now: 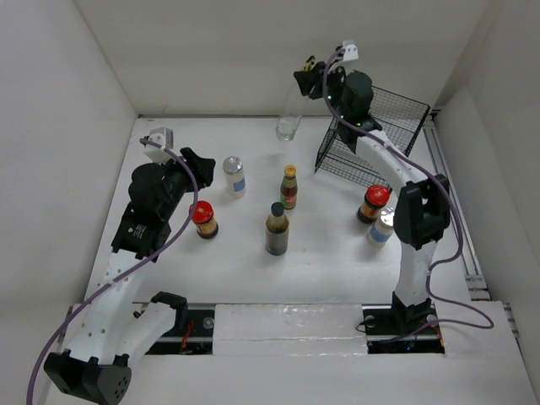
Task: Organize the condiment bottles
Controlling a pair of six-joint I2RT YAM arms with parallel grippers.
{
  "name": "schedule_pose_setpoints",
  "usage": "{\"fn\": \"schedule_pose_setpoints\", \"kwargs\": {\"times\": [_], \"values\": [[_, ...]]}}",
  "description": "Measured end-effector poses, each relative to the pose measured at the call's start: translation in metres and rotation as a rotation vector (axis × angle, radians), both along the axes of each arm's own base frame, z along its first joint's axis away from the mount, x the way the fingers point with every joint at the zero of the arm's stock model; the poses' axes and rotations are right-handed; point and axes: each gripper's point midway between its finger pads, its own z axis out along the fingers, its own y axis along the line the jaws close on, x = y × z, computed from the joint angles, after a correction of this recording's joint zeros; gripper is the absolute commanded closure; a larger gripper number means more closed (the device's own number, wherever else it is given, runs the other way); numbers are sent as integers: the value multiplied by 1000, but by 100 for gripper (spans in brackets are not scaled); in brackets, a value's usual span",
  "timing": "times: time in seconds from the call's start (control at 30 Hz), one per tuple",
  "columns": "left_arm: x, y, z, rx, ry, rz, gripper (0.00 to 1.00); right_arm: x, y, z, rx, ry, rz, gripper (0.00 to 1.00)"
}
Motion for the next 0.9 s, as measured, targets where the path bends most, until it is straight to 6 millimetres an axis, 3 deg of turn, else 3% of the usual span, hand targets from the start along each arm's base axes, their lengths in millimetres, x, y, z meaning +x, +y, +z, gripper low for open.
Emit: {"fn": "schedule_pose_setpoints", "kwargs": {"times": [0.13,0.23,0.4,0.53,0.67,0.9], "values": [[-2,1,2,-2,-8,0,54,-8,-31,81,78,-127,-62,99],[-3,0,2,-3,-10,-2,54,-16,-70,137,129,-223,-141,99],[-3,0,2,-2,-10,-4,54,-27,-136,202,185,-343,-287,99],[-2,0,1,-2,-9,-4,54,-26,-176,222,193,-372,-380,99],[-2,0,2,-3,-11,-4,54,-19,-197,230,190,-382,-436,99],[2,-2,-4,0,7,-11,55,4,-214,203,151,-321,-497,99]]}}
